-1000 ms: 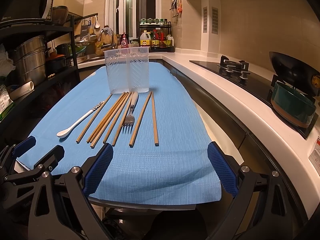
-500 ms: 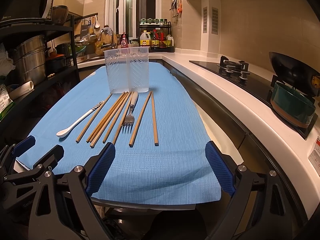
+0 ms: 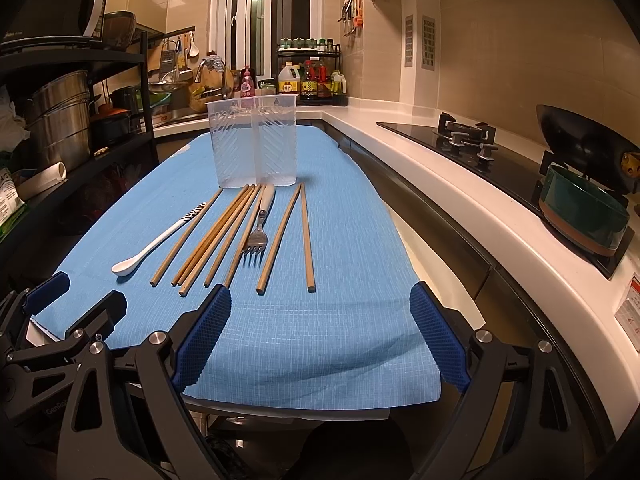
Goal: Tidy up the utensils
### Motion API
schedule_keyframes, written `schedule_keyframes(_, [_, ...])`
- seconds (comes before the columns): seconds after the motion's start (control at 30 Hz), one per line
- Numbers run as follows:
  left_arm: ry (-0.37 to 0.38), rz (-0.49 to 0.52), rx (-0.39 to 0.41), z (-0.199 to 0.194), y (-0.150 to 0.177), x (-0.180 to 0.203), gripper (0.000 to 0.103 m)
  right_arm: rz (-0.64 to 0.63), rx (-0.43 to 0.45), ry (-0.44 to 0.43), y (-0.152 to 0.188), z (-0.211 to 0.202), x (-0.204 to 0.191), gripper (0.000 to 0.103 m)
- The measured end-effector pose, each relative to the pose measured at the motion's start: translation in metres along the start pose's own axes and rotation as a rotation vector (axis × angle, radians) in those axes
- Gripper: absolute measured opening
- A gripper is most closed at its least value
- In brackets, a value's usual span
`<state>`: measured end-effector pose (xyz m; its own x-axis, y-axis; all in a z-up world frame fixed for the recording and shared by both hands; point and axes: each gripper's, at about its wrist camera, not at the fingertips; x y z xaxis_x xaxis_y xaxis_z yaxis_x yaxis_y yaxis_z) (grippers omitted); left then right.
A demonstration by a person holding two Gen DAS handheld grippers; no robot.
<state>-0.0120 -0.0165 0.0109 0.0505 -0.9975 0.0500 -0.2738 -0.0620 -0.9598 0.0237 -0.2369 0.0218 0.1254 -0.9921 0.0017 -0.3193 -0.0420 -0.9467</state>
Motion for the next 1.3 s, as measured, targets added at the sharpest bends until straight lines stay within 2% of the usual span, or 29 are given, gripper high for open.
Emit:
schedule_keyframes(0.2, [0.002, 0.011, 0.026, -0.004, -0.002, 0.002, 0.087, -0.002, 0.047, 0.04, -0.001, 0.001, 0.005, 0.085])
schedule_keyframes(0.33, [0.012, 0.011, 0.053, -0.003, -0.005, 0.001, 0.087, 0.002, 0.081, 0.06, -0.004, 0.008, 0.01, 0.078])
schedule_keyframes(0.5, [-0.007, 0.027, 0.091, 0.005, -0.009, -0.004, 0.087, 0.033, 0.041, 0.031, -0.007, 0.033, 0.019, 0.072])
schedule_keyframes(0.6, [-0.01, 0.013, 0.071, 0.017, -0.007, -0.014, 0.086, 0.05, 0.007, 0.002, -0.007, 0.052, 0.022, 0.072])
schedule_keyframes(0.67, [-0.03, -0.015, 0.045, 0.028, -0.006, -0.024, 0.08, 0.049, -0.018, -0.006, -0.004, 0.064, 0.021, 0.077])
schedule_keyframes(0.7, [-0.038, -0.027, 0.034, 0.032, -0.005, -0.029, 0.078, 0.049, -0.025, -0.004, -0.003, 0.07, 0.022, 0.085])
schedule_keyframes(0.73, [-0.041, -0.04, 0.018, 0.038, -0.004, -0.035, 0.069, 0.05, -0.035, -0.004, 0.0, 0.075, 0.021, 0.09])
schedule_keyframes(0.83, [-0.061, -0.067, -0.003, 0.051, -0.001, -0.048, 0.047, 0.054, -0.082, -0.017, 0.005, 0.093, 0.02, 0.09])
schedule_keyframes(1.03, [-0.057, -0.107, -0.01, 0.064, 0.001, -0.06, 0.045, 0.042, -0.134, -0.032, 0.012, 0.114, 0.014, 0.088])
schedule_keyframes(1.07, [-0.056, -0.117, -0.013, 0.066, 0.001, -0.061, 0.045, 0.037, -0.138, -0.039, 0.013, 0.115, 0.012, 0.087])
schedule_keyframes(1.13, [-0.055, -0.139, -0.02, 0.07, 0.001, -0.064, 0.044, 0.027, -0.142, -0.054, 0.015, 0.118, 0.008, 0.076])
schedule_keyframes(1.17, [-0.053, -0.15, -0.027, 0.072, 0.002, -0.065, 0.039, 0.02, -0.148, -0.063, 0.016, 0.119, 0.006, 0.072])
schedule_keyframes(1.2, [-0.053, -0.162, -0.037, 0.075, 0.003, -0.066, 0.037, 0.01, -0.156, -0.065, 0.019, 0.121, 0.005, 0.059])
schedule_keyframes(1.3, [-0.057, -0.196, -0.064, 0.082, 0.006, -0.069, 0.027, 0.004, -0.138, -0.069, 0.021, 0.118, 0.006, 0.043])
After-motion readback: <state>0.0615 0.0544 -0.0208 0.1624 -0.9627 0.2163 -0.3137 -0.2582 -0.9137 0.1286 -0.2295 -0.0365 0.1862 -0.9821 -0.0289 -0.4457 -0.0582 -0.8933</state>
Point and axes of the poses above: each gripper's, at about its wrist camera, not at the fingertips, and z roughly the way its jaws point, x to its right, y to its underside, and after that the axes turned 12 degrees about x, right-handed
